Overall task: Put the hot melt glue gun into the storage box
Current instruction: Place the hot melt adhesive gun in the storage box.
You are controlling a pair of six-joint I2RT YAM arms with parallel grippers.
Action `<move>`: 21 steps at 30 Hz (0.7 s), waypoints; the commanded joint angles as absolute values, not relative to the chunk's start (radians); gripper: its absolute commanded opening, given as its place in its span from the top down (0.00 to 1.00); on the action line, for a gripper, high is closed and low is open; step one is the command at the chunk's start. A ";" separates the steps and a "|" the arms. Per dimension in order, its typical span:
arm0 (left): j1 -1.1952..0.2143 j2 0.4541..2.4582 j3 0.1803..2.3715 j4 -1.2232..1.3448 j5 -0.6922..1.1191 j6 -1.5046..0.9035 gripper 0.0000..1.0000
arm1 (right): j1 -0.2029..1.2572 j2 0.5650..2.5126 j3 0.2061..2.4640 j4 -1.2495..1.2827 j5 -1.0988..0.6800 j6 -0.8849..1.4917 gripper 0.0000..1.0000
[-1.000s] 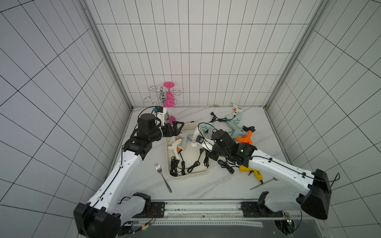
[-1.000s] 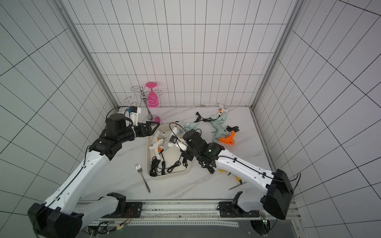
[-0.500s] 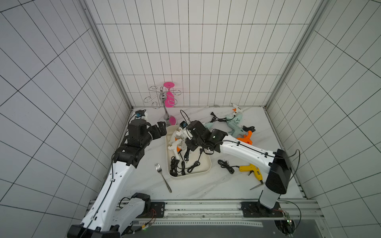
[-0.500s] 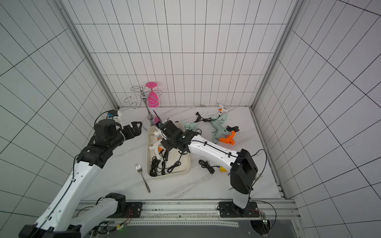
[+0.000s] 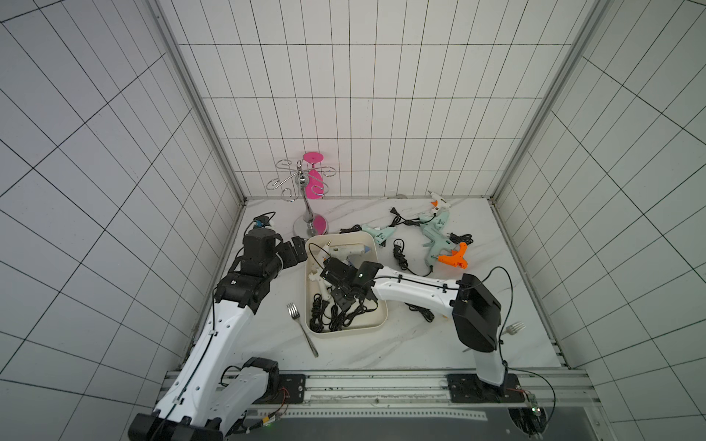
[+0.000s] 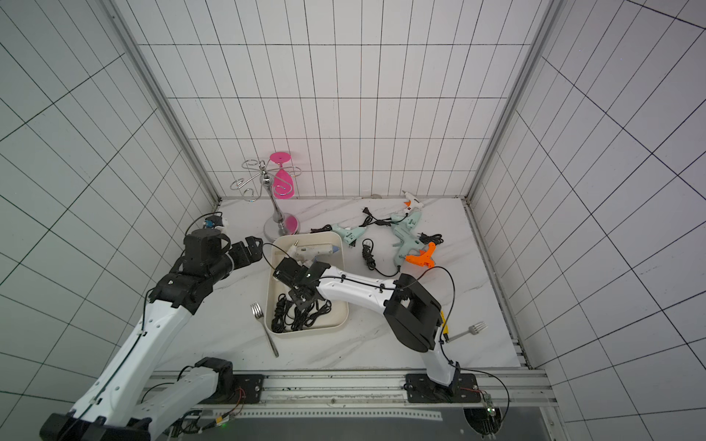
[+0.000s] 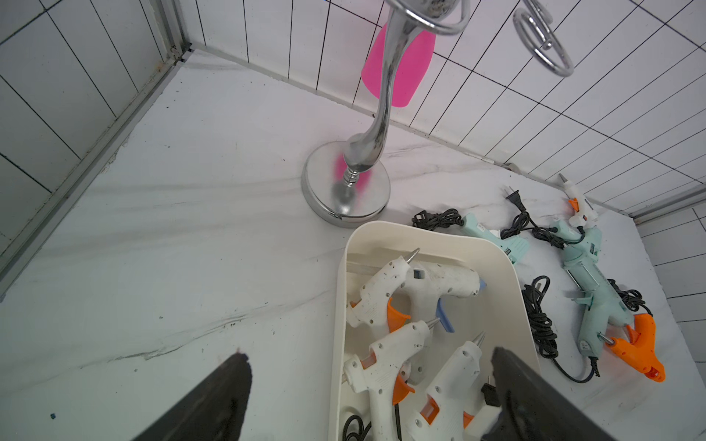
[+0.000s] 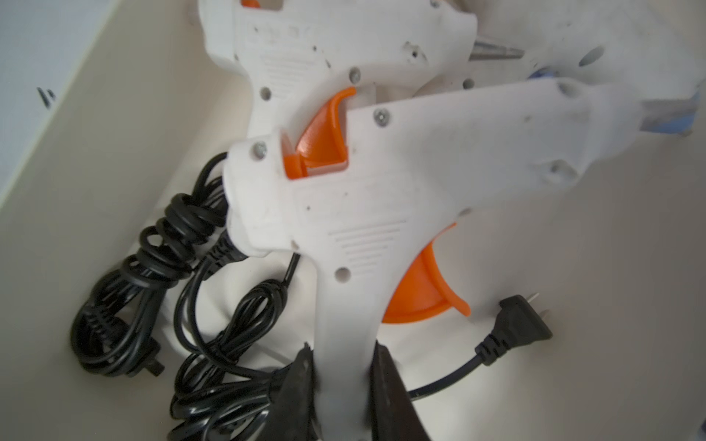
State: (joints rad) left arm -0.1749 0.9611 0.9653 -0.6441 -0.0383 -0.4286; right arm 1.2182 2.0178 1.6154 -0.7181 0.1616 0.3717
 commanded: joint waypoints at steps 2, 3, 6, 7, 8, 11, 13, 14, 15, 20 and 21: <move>-0.170 0.941 0.951 -0.640 -0.050 -0.413 0.01 | 1.273 2.079 1.685 -0.786 0.142 0.433 0.86; -0.170 0.945 0.950 -0.640 -0.046 -0.413 0.01 | 1.278 2.098 1.699 -0.793 0.133 0.435 0.86; -0.171 0.957 0.943 -0.639 -0.039 -0.413 0.01 | 1.279 2.144 1.731 -0.820 0.118 0.446 0.83; -0.170 0.962 0.940 -0.641 -0.039 -0.413 0.01 | 1.279 2.156 1.735 -0.824 0.126 0.450 0.80; -0.170 0.966 0.939 -0.645 -0.039 -0.410 0.01 | 1.277 2.163 1.735 -0.824 0.127 0.453 0.77; -0.170 0.972 0.935 -0.657 -0.056 -0.408 0.01 | 1.262 2.178 1.731 -0.823 0.110 0.464 0.66; -0.170 0.974 0.928 -0.659 -0.064 -0.410 0.01 | 1.255 2.180 1.726 -0.824 0.121 0.462 0.56; -0.170 0.977 0.928 -0.661 -0.064 -0.412 0.01 | 1.252 2.176 1.722 -0.824 0.123 0.462 0.52; -0.170 0.980 0.925 -0.662 -0.064 -0.414 0.01 | 1.250 2.168 1.718 -0.824 0.122 0.455 0.47; -0.170 0.994 0.926 -0.685 -0.058 -0.414 0.01 | 1.245 2.048 1.672 -0.826 0.225 0.401 0.37; -0.170 1.003 0.925 -0.690 -0.053 -0.413 0.01 | 1.241 2.014 1.660 -0.826 0.238 0.380 0.35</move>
State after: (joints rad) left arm -0.1745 0.9901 0.9310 -0.6701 -0.0525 -0.4259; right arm 1.2495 2.1273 1.6890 -0.8032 0.1658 0.4217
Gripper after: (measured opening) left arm 0.991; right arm 0.637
